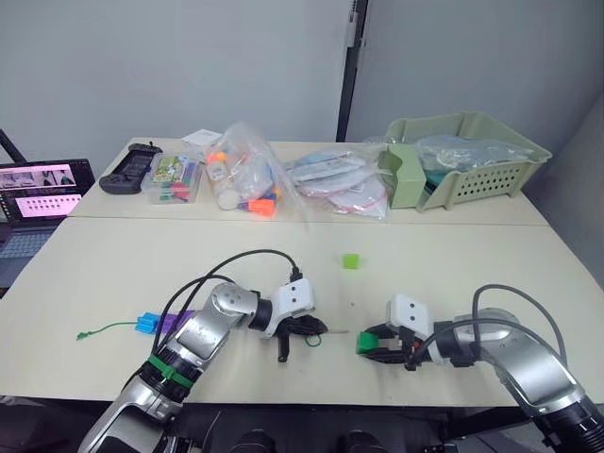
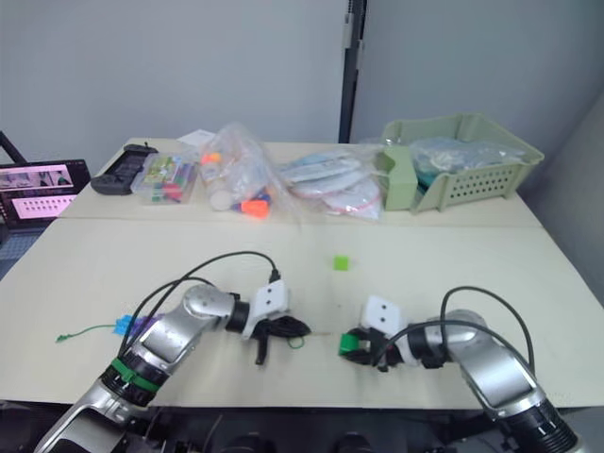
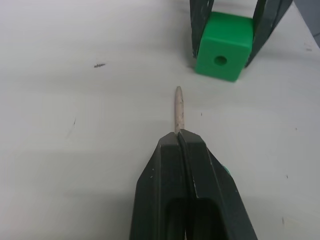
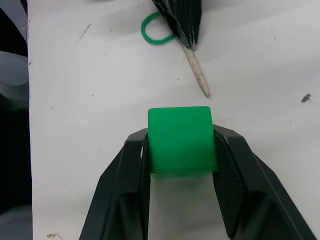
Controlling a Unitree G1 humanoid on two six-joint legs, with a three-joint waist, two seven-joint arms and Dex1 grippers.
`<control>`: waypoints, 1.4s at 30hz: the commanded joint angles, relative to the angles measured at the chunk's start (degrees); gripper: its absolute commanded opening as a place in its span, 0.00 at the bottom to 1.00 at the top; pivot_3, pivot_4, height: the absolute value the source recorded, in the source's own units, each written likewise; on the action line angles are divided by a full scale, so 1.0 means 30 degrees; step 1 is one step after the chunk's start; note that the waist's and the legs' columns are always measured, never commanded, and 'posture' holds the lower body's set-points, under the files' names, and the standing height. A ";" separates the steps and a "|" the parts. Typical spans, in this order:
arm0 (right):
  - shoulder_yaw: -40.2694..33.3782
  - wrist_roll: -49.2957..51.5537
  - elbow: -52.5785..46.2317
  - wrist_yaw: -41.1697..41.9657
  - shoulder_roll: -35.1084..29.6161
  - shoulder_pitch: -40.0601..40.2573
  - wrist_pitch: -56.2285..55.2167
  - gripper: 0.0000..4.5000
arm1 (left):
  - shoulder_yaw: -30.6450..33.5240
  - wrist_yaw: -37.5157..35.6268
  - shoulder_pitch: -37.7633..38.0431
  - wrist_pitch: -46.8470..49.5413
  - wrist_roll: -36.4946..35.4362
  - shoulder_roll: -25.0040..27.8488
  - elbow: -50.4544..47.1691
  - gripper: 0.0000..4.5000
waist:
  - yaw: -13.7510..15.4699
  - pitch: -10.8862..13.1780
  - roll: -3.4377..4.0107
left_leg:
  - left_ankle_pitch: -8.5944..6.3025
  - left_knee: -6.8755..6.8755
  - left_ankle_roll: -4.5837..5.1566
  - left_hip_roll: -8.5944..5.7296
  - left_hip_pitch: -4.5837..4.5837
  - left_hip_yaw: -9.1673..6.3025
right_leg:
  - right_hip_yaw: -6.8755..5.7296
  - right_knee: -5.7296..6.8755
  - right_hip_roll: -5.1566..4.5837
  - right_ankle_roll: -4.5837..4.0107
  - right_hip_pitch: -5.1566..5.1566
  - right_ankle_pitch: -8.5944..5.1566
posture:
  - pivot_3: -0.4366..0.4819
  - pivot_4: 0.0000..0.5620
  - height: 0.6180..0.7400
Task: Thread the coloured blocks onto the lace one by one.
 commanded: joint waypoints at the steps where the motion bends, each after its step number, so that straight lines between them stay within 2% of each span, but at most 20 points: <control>1: -0.0529 0.0132 -0.0129 -0.0015 -0.0390 0.0205 -0.0154 0.26 | 0.0188 -0.0348 0.0310 -0.0425 -0.0023 0.0370 -0.0154 0.00 | -0.0023 0.0000 0.0000 | 0.0000 0.0000 -0.0001 0.0001 0.0001 0.0000 | 0.0000 0.0000 0.0001 0.0000 0.0000 0.0000 | 0.48 0.27 1.00; 13: -0.0404 0.0245 -0.0390 -0.0296 -0.0370 0.0357 -0.0093 0.26 | 0.0373 0.0022 0.0160 -0.0850 -0.0031 -0.0243 -0.0122 0.00 | -0.0008 0.0001 -0.0001 | 0.0000 0.0002 -0.0001 -0.0003 0.0004 0.0000 | -0.0001 0.0001 0.0001 0.0001 0.0007 -0.0001 | 0.48 0.27 1.00; 22: 0.0071 0.0062 -0.0282 -0.0400 -0.0036 0.0123 -0.0295 0.26 | 0.1559 -0.0326 0.0311 -0.0914 -0.1735 -0.1075 -0.0449 0.00 | -0.0062 0.0001 -0.0001 | 0.0000 0.0000 0.0000 0.0005 0.0006 0.0000 | -0.0001 0.0002 0.0008 0.0000 0.0004 0.0000 | 0.48 0.27 1.00; 28: 0.0272 0.0009 0.0015 0.0055 -0.0121 -0.0093 -0.0932 0.26 | 0.1424 -0.1147 0.0435 -0.1147 -0.1952 -0.0853 -0.0466 0.00 | -0.0104 0.0001 -0.0001 | 0.0000 -0.0005 0.0000 0.0000 0.0011 0.0001 | -0.0001 0.0003 0.0020 -0.0001 0.0003 0.0000 | 0.48 0.27 1.00; 34: 0.0360 -0.0272 0.0344 0.0346 -0.0288 -0.0311 -0.1238 0.26 | 0.0862 -0.0368 0.0404 -0.2368 -0.0180 -0.0574 0.0408 0.00 | -0.0097 0.0001 -0.0001 | 0.0000 -0.0005 -0.0001 -0.0001 0.0012 0.0002 | -0.0001 0.0003 0.0021 -0.0001 0.0003 0.0000 | 0.48 0.27 1.00; 38: 0.0345 -0.0423 0.0349 0.0353 -0.0247 -0.0191 -0.1288 0.26 | 0.1349 -0.0193 0.0493 -0.2356 -0.0513 -0.0755 0.0246 0.00 | -0.0088 0.0001 -0.0001 | 0.0000 -0.0003 0.0000 0.0000 0.0010 0.0001 | -0.0001 0.0003 0.0020 -0.0001 0.0003 0.0000 | 0.48 0.27 1.00; 42: 0.0377 -0.0524 0.0297 0.0241 -0.0182 -0.0065 -0.1262 0.26 | 0.1811 -0.0111 0.0429 -0.1364 -0.1021 -0.0494 -0.0936 0.25 | -0.0092 0.0001 -0.0001 | 0.0000 -0.0004 -0.0001 0.0026 0.0008 0.0001 | -0.0001 0.0002 0.0018 -0.0001 0.0001 0.0000 | 0.48 0.27 1.00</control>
